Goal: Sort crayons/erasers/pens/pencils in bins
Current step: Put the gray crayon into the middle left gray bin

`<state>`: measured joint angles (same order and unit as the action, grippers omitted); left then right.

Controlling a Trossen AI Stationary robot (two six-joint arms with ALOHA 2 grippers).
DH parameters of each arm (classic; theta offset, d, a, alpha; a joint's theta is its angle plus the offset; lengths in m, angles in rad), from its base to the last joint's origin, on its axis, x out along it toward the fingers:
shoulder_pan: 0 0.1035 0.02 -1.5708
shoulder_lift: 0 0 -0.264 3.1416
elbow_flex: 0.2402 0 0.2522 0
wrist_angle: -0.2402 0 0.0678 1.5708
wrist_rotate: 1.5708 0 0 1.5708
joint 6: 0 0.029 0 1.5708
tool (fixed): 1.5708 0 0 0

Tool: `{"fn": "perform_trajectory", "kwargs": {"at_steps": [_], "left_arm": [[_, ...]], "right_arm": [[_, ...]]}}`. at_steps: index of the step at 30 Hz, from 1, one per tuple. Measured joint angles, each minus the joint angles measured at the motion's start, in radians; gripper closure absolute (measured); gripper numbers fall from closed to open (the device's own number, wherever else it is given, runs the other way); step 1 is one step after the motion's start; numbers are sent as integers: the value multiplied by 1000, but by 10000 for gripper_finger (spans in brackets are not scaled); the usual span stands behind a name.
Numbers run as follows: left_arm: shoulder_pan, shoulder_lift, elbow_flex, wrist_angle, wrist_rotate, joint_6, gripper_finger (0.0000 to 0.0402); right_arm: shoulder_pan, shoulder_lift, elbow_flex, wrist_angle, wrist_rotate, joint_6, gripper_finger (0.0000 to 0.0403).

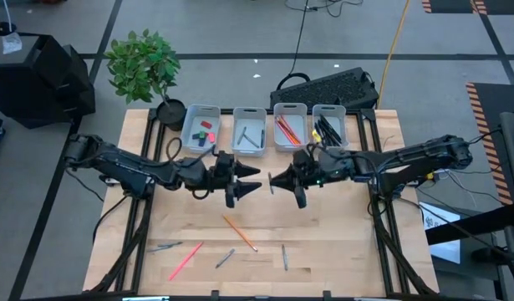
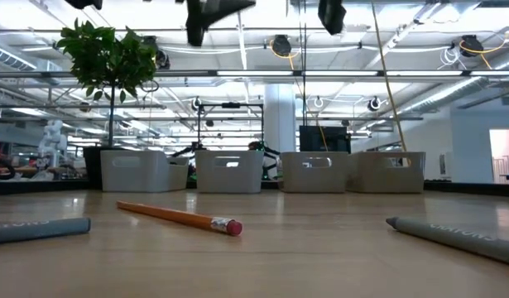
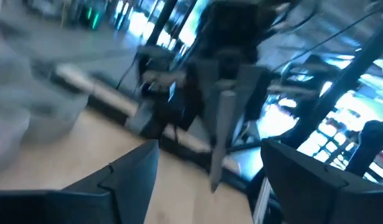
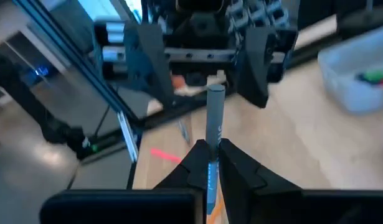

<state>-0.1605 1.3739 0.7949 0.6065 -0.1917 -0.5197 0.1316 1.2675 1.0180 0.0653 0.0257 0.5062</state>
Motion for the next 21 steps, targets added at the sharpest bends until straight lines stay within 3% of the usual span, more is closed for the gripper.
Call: {"fn": "perform_trajectory", "kwargs": {"at_steps": [13,21], "left_arm": [[-19,0,15,0,-45,250,191],[-36,41,17,59,-32,180,231]], "right_arm": [[-8,-5,0,105,-4,-78,384],[-8,-5,0,150,-4,-135,383]]}}
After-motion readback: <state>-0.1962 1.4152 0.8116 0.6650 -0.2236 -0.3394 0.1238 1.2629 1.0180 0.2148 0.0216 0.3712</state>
